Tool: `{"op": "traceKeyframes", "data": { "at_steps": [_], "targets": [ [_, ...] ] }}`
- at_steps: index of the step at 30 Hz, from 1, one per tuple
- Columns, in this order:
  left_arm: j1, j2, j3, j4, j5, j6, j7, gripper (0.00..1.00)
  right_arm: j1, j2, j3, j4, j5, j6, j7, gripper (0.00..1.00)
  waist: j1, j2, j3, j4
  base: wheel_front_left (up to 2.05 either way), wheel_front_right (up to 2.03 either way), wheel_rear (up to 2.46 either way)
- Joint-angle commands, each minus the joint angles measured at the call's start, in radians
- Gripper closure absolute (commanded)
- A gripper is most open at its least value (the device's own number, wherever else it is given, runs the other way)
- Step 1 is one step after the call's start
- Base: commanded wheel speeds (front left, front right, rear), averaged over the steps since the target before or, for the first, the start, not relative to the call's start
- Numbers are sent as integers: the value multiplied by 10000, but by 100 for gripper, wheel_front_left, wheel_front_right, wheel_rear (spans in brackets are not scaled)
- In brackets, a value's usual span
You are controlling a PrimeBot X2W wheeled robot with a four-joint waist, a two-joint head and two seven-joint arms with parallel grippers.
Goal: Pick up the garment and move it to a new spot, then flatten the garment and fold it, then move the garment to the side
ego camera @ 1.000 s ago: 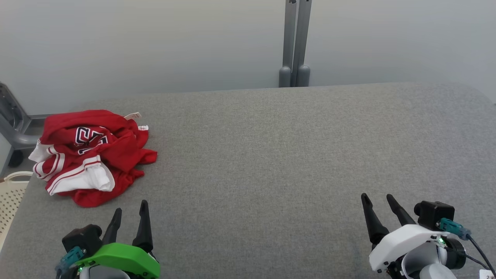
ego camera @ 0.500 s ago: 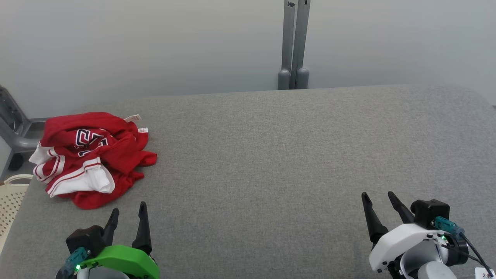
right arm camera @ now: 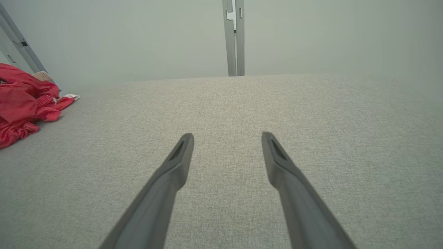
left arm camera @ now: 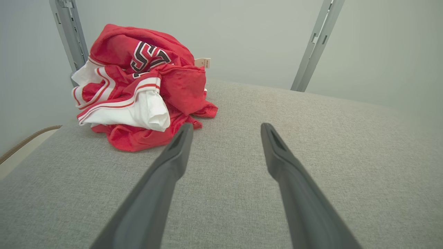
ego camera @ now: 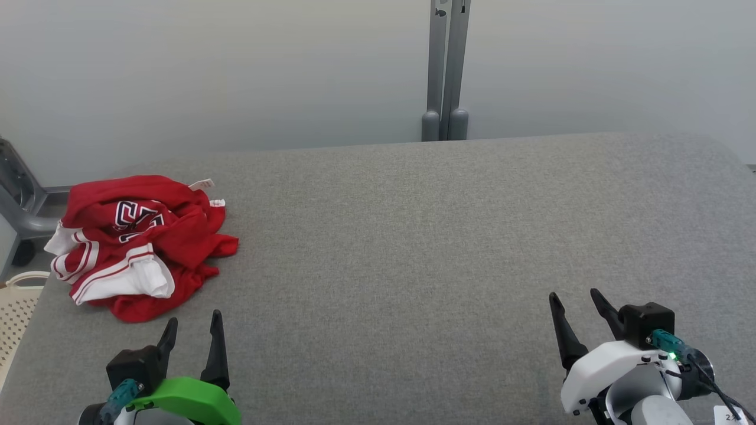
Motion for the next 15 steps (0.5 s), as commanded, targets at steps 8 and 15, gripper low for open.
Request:
{"op": "traceKeyframes", "data": {
  "at_steps": [8, 15],
  "targets": [
    [15, 159, -154, 77, 518, 172, -126, 0, -215, -52, 148, 209, -750, 2, -220, 0, 0, 0, -142, 16, 0, 0, 0],
    [88, 174, -195, 72, 379, 206, -36, 0, -211, -50, 183, 262, -694, 2, -215, 0, 0, 0, -187, 21, 0, 0, 0]
  ]
}}
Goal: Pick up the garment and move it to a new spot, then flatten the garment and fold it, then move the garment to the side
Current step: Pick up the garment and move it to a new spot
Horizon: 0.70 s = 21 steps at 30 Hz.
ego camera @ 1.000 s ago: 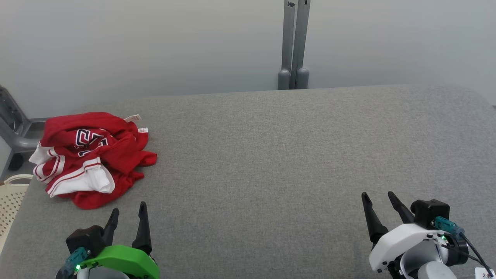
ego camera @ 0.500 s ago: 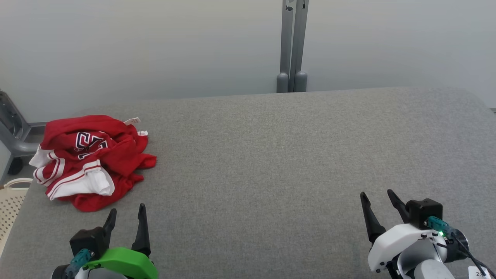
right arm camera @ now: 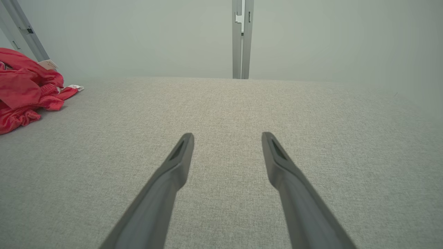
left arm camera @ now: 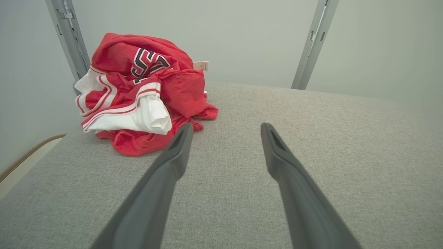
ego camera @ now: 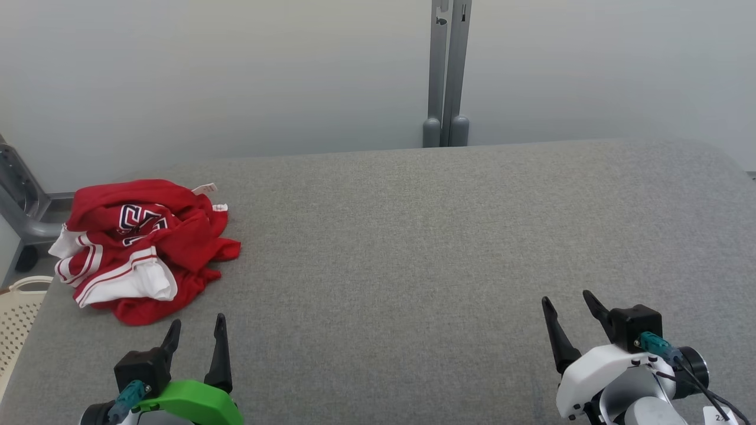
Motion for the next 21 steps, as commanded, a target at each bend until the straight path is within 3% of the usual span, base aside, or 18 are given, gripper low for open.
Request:
{"op": "traceKeyframes", "data": {
  "at_steps": [1, 13, 21],
  "targets": [
    [72, 71, -10, 14, -32, 88, 12, 0, -106, -42, 3, 16, -23, 1, -48, 0, 0, 0, -8, -1, 0, 0, 0],
    [167, 129, -62, -27, -89, 151, 17, 0, 75, -39, -78, -63, -48, 1, -117, 0, 0, 0, -26, 172, 0, 0, 0],
    [215, 323, -150, -136, -37, 165, 161, 0, 266, -36, -78, -95, 126, 1, -216, 0, 0, 0, -48, 1132, 0, 0, 0]
  ]
}}
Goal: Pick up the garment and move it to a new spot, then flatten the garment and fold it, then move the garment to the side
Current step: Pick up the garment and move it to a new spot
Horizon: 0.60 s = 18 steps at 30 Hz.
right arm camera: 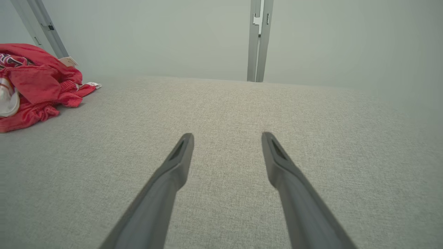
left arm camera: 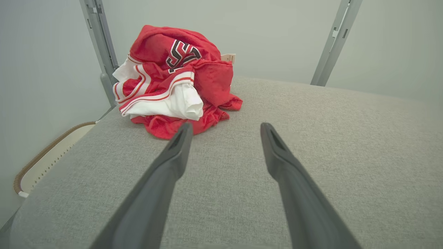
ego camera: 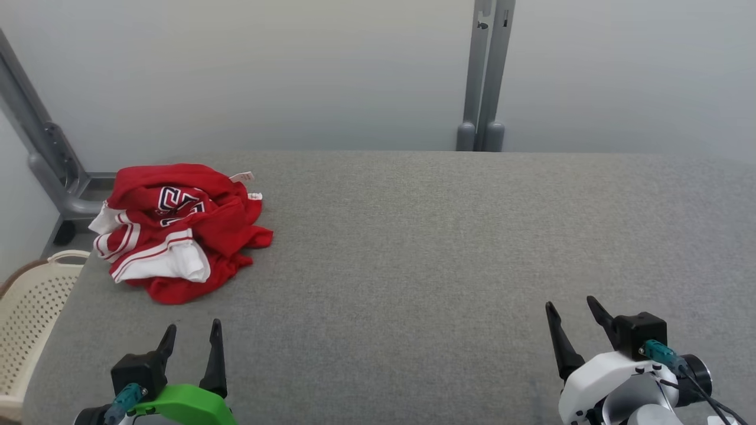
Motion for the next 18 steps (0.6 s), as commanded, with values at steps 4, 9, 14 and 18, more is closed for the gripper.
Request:
{"op": "traceKeyframes", "data": {
  "at_steps": [4, 9, 14, 18],
  "targets": [
    [154, 137, -15, -219, 42, 114, 105, 0, 65, -31, 83, 26, 171, 1, -124, 0, 0, 0, 40, 884, 0, 0, 0],
    [198, 280, 15, -444, 28, 194, 242, 0, -2, -30, 188, 135, 295, 1, -257, 0, 0, 0, 89, 1577, 0, 0, 0],
    [262, 410, 63, -647, -1, 282, 335, 0, -119, -28, 235, 272, 407, 1, -398, 0, 0, 0, 99, 2204, 0, 0, 0],
    [311, 455, 62, -806, -72, 335, 439, 0, -185, -30, 323, 380, 431, 1, -470, 0, 0, 0, 113, 2626, 0, 0, 0]
  ]
}}
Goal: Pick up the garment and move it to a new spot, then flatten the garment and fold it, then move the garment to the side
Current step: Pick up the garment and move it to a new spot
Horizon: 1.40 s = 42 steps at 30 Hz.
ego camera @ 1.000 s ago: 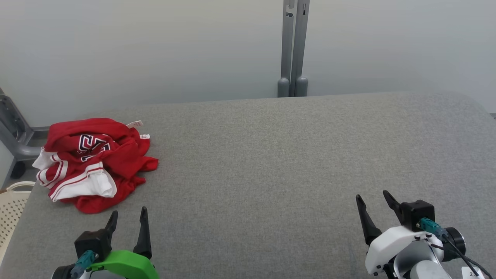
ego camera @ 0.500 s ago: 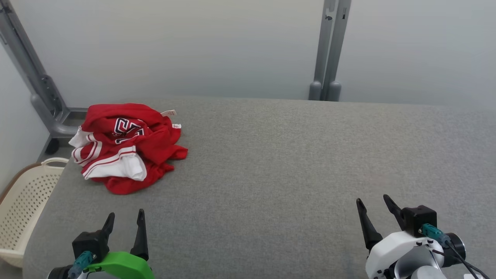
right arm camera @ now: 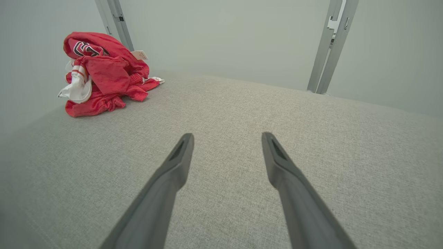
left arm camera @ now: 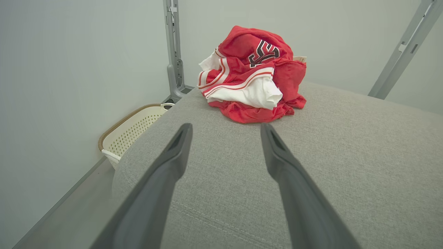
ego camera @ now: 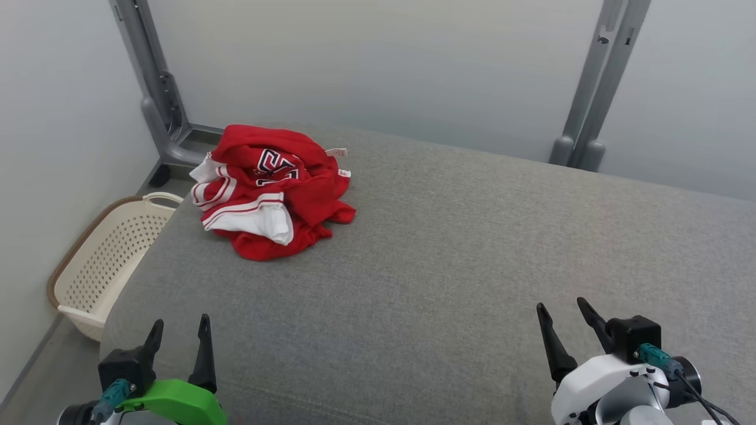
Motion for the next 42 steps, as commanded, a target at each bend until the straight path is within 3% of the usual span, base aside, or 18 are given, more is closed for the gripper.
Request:
{"op": "traceKeyframes", "data": {
  "at_steps": [1, 13, 22, 32, 42],
  "targets": [
    [142, 74, 12, -114, -56, 51, 48, 0, -106, -37, 15, 67, 40, 1, -87, 0, 0, 0, 38, 590, 0, 0, 0],
    [136, 225, 21, -373, -207, 84, 179, 0, -265, -37, 166, 275, 117, 1, -242, 0, 0, 0, 130, 1007, 0, 0, 0],
    [-1824, 214, -527, 378, -417, -789, 1506, 0, -321, -39, 247, 59, -171, 1, -67, 0, 0, 0, 406, 896, 0, 0, 0],
    [-5630, 2, -749, 2368, -972, -1140, 4574, 0, -486, -40, 649, -836, -882, 1, 631, 0, 0, 0, 1534, -105, 0, 0, 0],
    [-8526, 335, -763, 3940, -860, -1043, 6152, 0, -951, -37, 1080, -2243, -1816, -1, 1434, 0, 0, 0, 3533, -1370, 0, 0, 0]
  ]
}}
